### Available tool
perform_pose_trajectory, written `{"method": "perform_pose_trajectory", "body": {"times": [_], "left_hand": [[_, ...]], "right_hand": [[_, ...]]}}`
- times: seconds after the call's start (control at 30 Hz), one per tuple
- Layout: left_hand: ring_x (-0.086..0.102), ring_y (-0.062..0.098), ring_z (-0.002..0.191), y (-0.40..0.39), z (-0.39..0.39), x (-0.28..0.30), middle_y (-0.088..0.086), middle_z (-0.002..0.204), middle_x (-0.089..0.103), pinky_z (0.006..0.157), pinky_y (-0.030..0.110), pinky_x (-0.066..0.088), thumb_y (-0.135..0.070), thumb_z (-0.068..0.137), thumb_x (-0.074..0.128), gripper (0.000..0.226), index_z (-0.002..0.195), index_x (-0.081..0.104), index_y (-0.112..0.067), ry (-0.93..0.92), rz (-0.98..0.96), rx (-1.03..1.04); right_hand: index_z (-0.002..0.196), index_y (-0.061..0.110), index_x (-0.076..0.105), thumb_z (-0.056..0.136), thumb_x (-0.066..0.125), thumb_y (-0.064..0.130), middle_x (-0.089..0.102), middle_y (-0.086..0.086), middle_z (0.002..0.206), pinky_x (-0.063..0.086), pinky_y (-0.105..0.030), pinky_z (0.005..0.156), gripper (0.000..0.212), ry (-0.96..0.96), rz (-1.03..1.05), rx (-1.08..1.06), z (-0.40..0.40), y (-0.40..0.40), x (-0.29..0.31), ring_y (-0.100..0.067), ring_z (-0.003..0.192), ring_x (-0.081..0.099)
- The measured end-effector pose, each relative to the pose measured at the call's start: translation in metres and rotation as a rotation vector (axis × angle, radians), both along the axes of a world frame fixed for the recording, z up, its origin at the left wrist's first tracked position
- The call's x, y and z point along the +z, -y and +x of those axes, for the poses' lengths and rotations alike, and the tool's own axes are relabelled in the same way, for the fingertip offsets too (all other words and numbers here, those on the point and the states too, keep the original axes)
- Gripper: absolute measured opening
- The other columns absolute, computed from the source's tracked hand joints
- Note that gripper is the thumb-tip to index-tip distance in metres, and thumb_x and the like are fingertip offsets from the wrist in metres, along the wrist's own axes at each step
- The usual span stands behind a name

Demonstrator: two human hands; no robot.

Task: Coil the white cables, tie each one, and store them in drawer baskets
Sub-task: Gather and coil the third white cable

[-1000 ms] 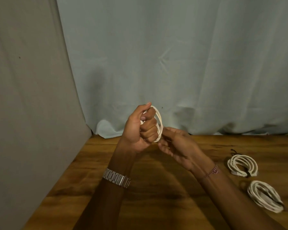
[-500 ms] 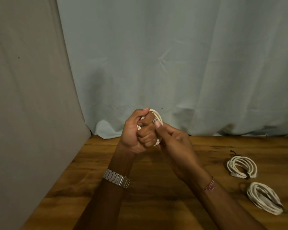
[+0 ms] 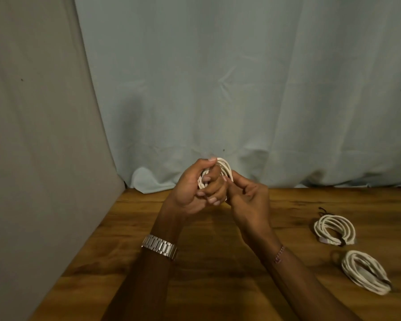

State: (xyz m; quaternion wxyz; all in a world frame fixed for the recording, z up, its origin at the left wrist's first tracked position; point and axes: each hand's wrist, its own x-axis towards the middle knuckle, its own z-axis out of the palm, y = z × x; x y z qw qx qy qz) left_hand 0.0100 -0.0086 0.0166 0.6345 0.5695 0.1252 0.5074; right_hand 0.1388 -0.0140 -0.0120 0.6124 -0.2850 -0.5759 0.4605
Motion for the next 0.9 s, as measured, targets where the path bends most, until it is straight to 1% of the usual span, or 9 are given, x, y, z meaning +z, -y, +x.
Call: {"method": "perform_pose_trajectory", "body": {"times": [0.2,0.3,0.37,0.47,0.57,0.67,0.73,0.8,0.9], "left_hand": [[0.044,0.023,0.036,0.002,0.008,0.003,0.006,0.032,0.031,0.046,0.028,0.044,-0.027,0.097,0.049,0.047,0.053,0.040,-0.013,-0.070,-0.141,0.328],[0.045,0.025,0.037,0.000,0.014,0.006,0.010,0.035,0.033,0.046,0.029,0.045,-0.026,0.096,0.059,0.050,0.054,0.037,-0.012,-0.132,-0.233,0.563],[0.054,0.027,0.044,-0.001,0.015,0.008,0.015,0.043,0.045,0.047,0.030,0.049,-0.029,0.092,0.069,0.048,0.057,0.044,-0.010,-0.167,-0.295,0.703],[0.070,0.033,0.064,0.000,0.012,0.009,0.022,0.062,0.067,0.059,0.036,0.059,-0.038,0.081,0.081,0.044,0.069,0.061,-0.001,-0.253,-0.305,0.840],[0.071,0.028,0.065,0.001,0.006,0.010,0.017,0.072,0.075,0.071,0.036,0.058,-0.049,0.081,0.079,0.053,0.084,0.070,0.004,-0.432,-0.243,0.912],[0.070,0.021,0.073,-0.002,-0.004,0.007,0.012,0.082,0.077,0.076,0.033,0.055,-0.048,0.080,0.079,0.047,0.095,0.068,-0.005,-0.552,-0.233,0.911],[0.073,0.021,0.090,-0.005,-0.008,0.004,0.008,0.097,0.076,0.088,0.038,0.058,-0.042,0.078,0.083,0.047,0.112,0.063,-0.016,-0.615,-0.205,0.922],[0.072,0.019,0.095,-0.004,-0.005,0.001,0.008,0.106,0.073,0.089,0.034,0.058,-0.037,0.081,0.082,0.049,0.121,0.059,-0.019,-0.626,-0.141,0.897],[0.071,0.015,0.084,-0.001,0.003,0.000,0.010,0.096,0.073,0.079,0.029,0.058,-0.034,0.094,0.069,0.025,0.106,0.063,-0.013,-0.638,0.004,0.828]], "right_hand": [[0.120,0.010,0.073,0.101,0.059,0.008,0.078,-0.011,0.103,0.058,-0.048,0.095,0.024,-0.108,-0.102,-0.051,-0.010,-0.004,-0.013,-0.024,0.099,0.075],[0.108,0.011,0.077,0.100,0.059,0.003,0.077,-0.016,0.093,0.056,-0.046,0.085,0.022,-0.156,-0.155,-0.048,-0.016,-0.006,-0.017,-0.026,0.080,0.067],[0.097,0.020,0.079,0.100,0.059,0.004,0.078,-0.015,0.092,0.057,-0.049,0.084,0.025,-0.160,-0.166,-0.079,-0.019,-0.007,-0.017,-0.024,0.081,0.068],[0.099,0.029,0.077,0.099,0.062,0.010,0.080,-0.001,0.093,0.061,-0.047,0.088,0.024,-0.103,-0.129,-0.146,-0.015,-0.014,-0.019,-0.022,0.093,0.076],[0.105,0.031,0.077,0.097,0.067,0.017,0.079,0.007,0.086,0.062,-0.040,0.079,0.019,0.043,-0.004,-0.248,-0.004,-0.023,-0.020,-0.013,0.085,0.076],[0.099,0.037,0.075,0.096,0.067,0.013,0.075,0.013,0.073,0.054,-0.025,0.063,0.025,0.229,0.180,-0.324,0.010,-0.027,-0.015,-0.001,0.070,0.071],[0.100,0.030,0.079,0.095,0.067,0.012,0.074,0.007,0.069,0.049,-0.028,0.057,0.022,0.412,0.328,-0.378,0.019,-0.031,-0.012,-0.007,0.063,0.068],[0.104,0.023,0.079,0.092,0.069,0.008,0.075,-0.003,0.069,0.048,-0.031,0.057,0.022,0.615,0.502,-0.410,0.026,-0.034,-0.008,-0.014,0.058,0.066],[0.112,0.021,0.076,0.090,0.067,0.006,0.076,-0.009,0.080,0.048,-0.034,0.058,0.028,0.908,0.697,-0.302,0.030,-0.036,-0.001,-0.024,0.066,0.068]]}}
